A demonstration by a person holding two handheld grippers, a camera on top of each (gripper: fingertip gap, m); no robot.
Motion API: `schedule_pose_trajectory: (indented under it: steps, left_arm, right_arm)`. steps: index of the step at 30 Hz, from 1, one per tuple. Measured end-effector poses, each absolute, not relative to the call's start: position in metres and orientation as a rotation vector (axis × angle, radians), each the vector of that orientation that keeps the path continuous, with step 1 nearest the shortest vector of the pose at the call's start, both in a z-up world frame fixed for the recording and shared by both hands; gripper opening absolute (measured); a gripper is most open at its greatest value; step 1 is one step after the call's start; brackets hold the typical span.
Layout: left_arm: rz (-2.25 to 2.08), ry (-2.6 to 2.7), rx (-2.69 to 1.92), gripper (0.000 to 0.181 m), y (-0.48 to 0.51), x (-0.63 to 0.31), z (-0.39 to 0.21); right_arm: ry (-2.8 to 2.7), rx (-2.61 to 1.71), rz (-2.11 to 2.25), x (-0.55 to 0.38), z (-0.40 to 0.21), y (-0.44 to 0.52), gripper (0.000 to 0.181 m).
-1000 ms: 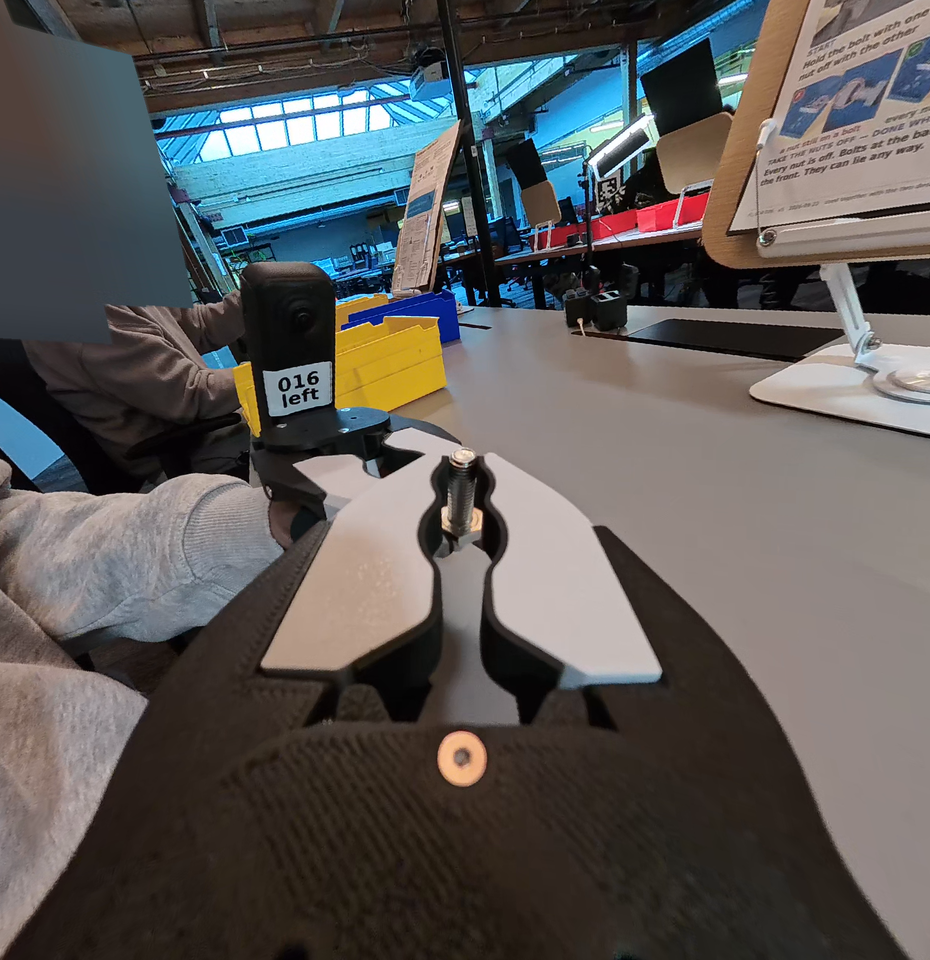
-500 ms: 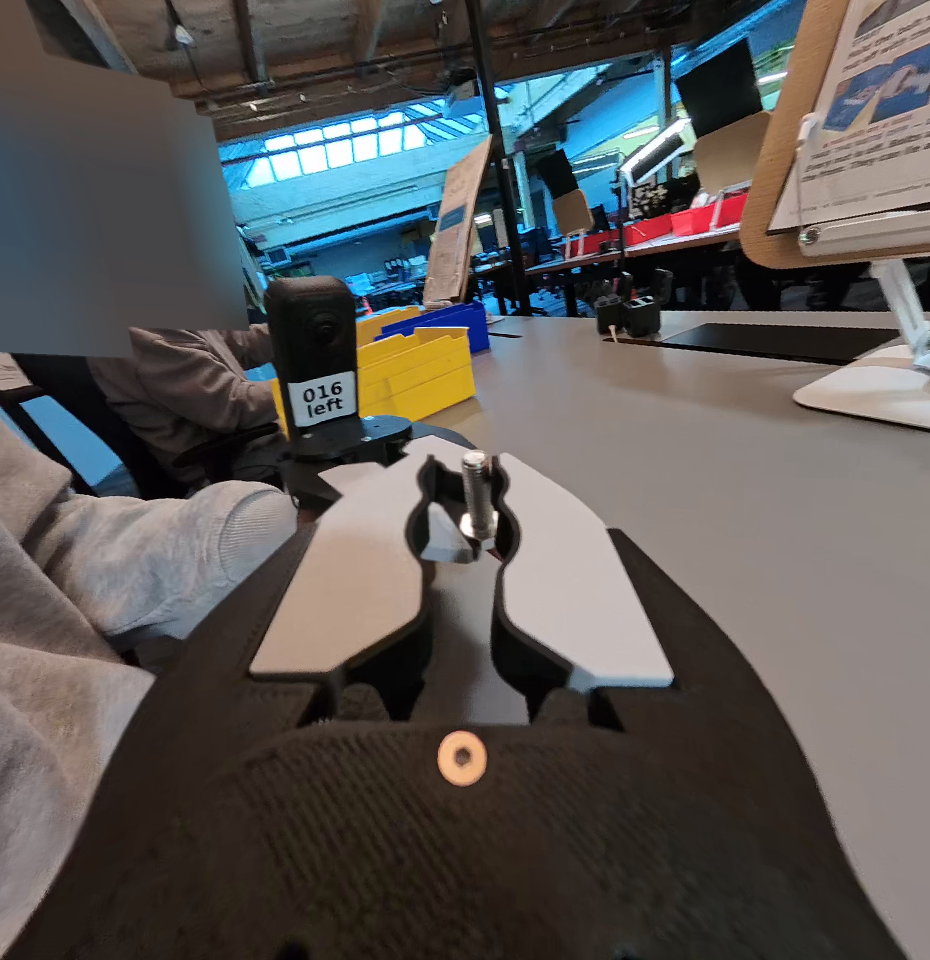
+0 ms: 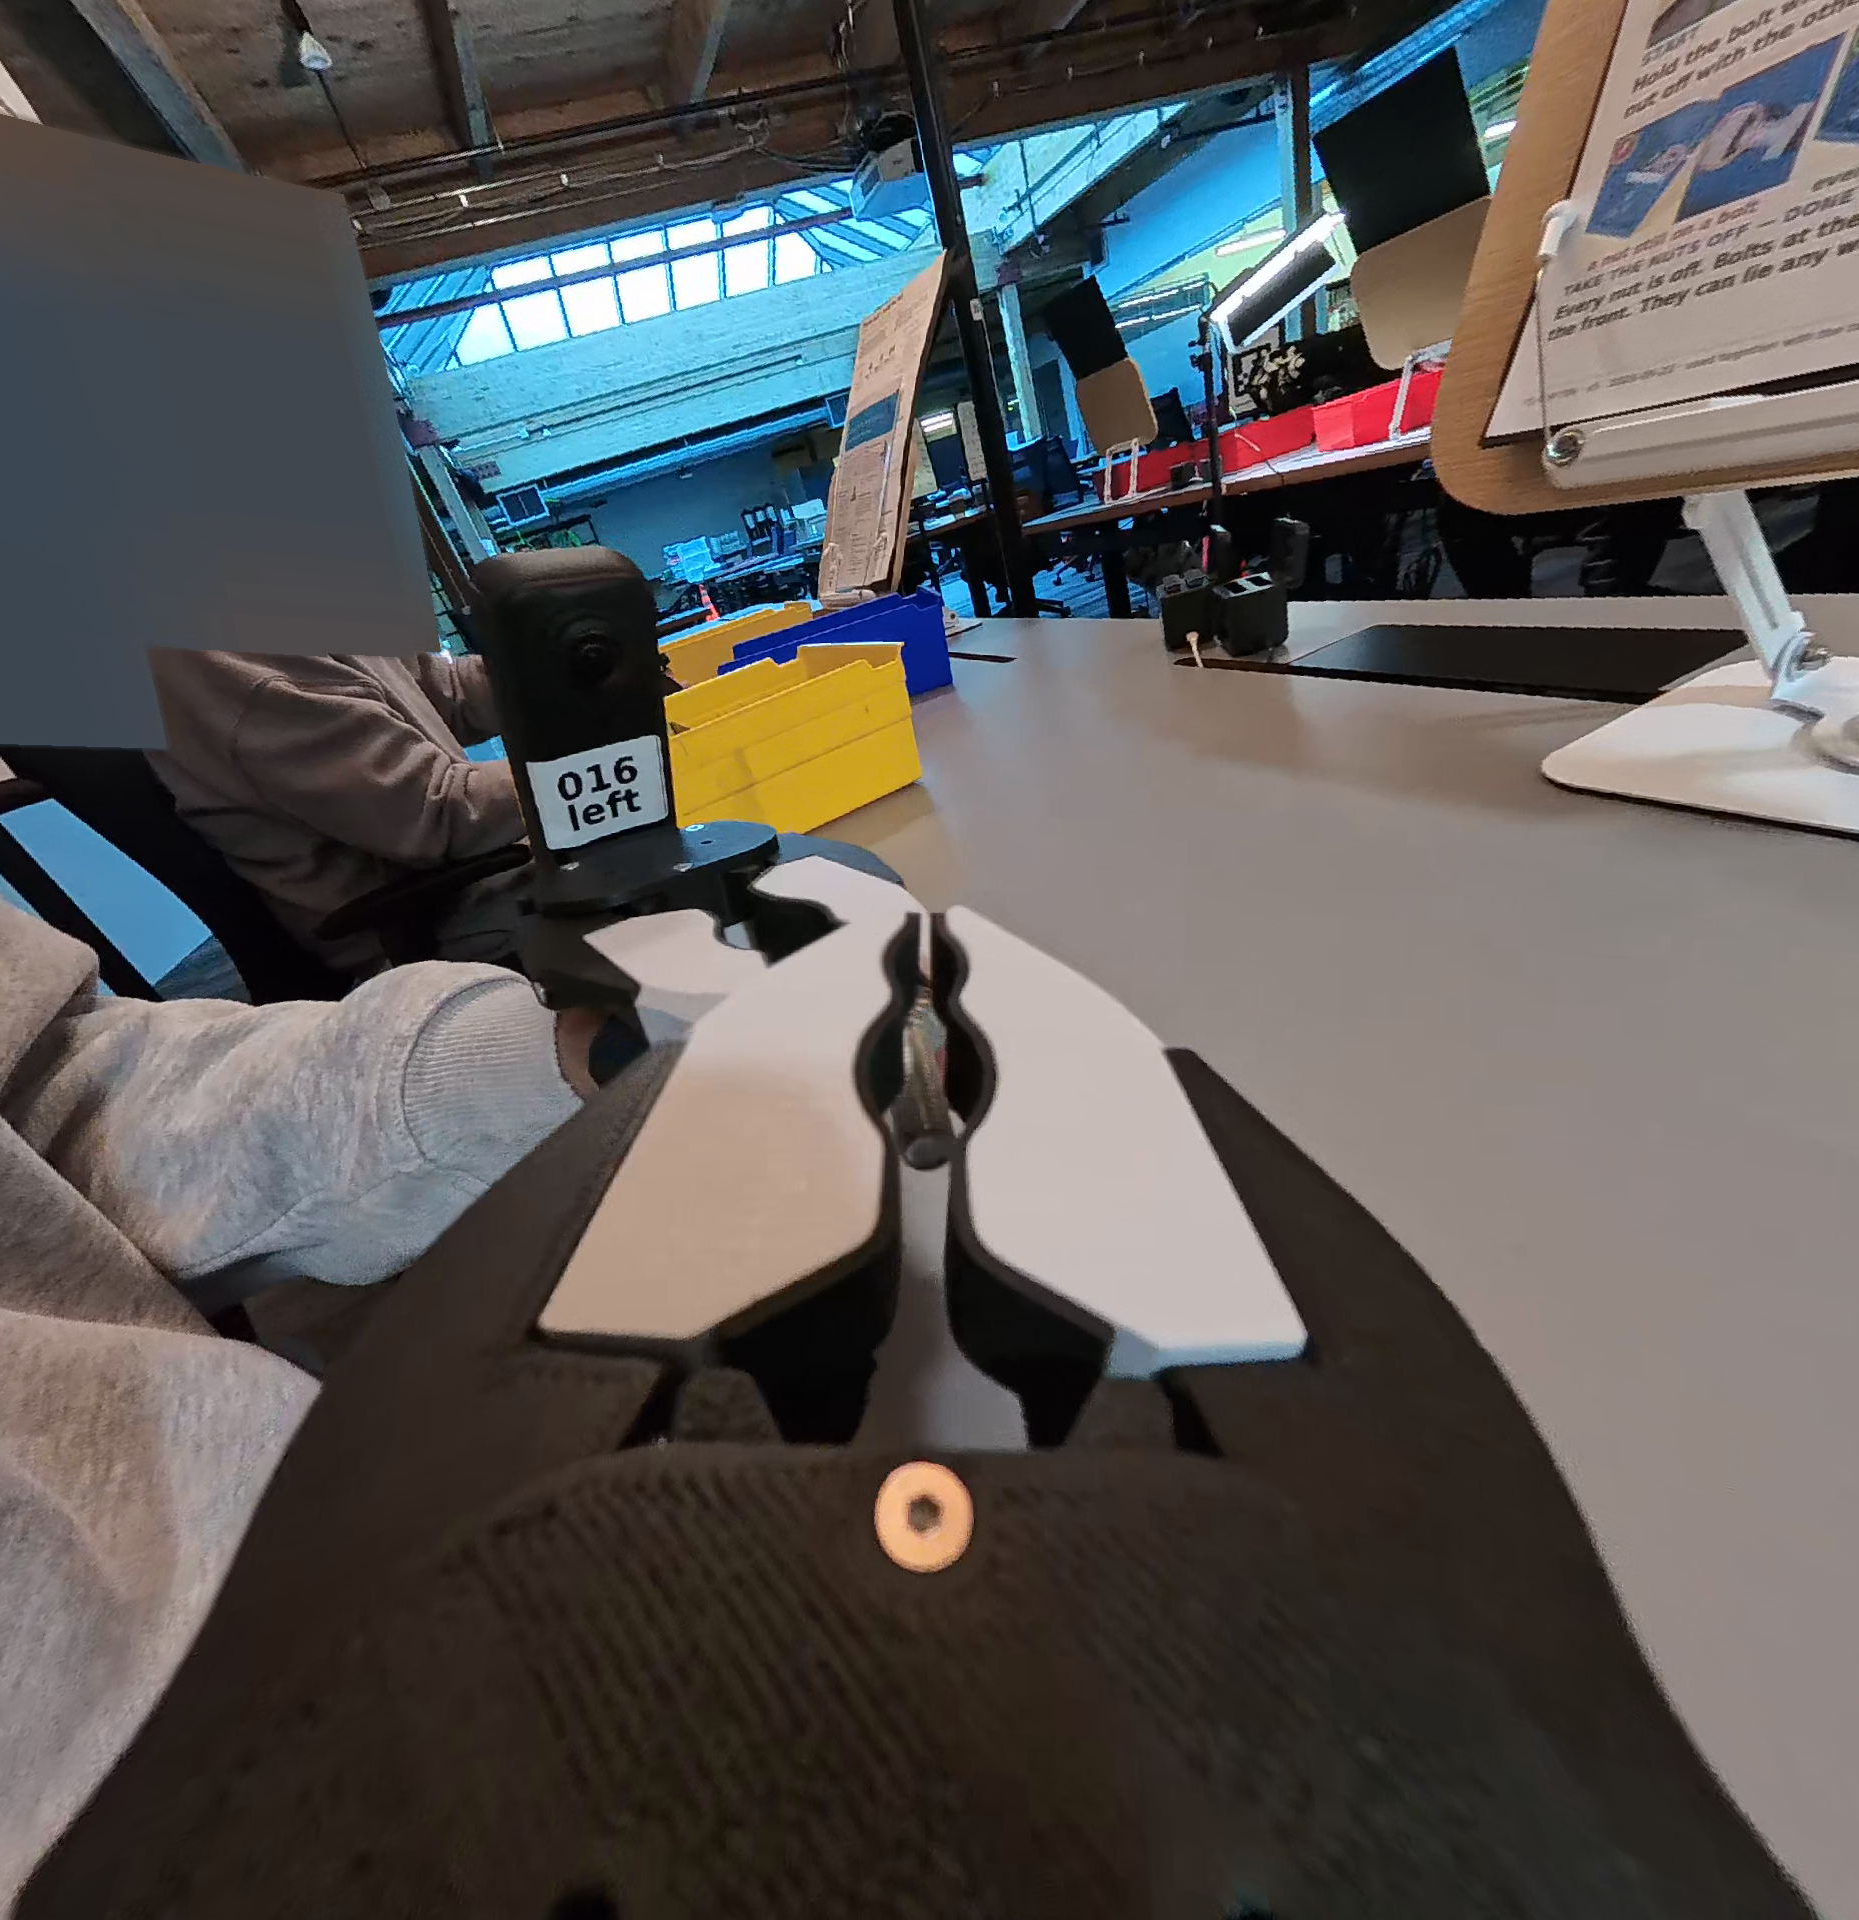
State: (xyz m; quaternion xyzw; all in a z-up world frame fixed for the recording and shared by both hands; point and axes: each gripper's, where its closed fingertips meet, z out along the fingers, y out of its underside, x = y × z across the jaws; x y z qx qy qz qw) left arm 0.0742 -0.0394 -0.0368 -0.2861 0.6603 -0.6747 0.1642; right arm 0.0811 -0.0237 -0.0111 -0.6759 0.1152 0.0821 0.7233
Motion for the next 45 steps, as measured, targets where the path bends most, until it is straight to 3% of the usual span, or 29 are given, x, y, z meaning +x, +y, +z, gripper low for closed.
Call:
schedule_pose_trajectory:
  steps: [9, 23, 29, 45]
  left_arm:
    - [-2.111, 1.709, -0.937, 0.019, -0.022, 0.08, -0.018]
    - [-2.478, 1.57, -1.003, 0.018, -0.015, 0.072, 0.002]
    - [-2.484, 1.655, -0.983, 0.018, -0.027, 0.067, -0.003]
    - [-2.36, 1.822, -0.947, 0.017, -0.041, 0.062, -0.018]
  right_arm:
    - [0.353, -1.386, 0.237, 0.098, -0.003, -0.035, 0.027]
    - [0.178, -1.43, 0.166, 0.072, 0.001, -0.025, 0.02]
    - [0.175, -1.389, 0.152, 0.074, 0.008, -0.031, 0.0]
    - [0.15, -1.403, 0.172, 0.068, 0.007, -0.027, 0.006]
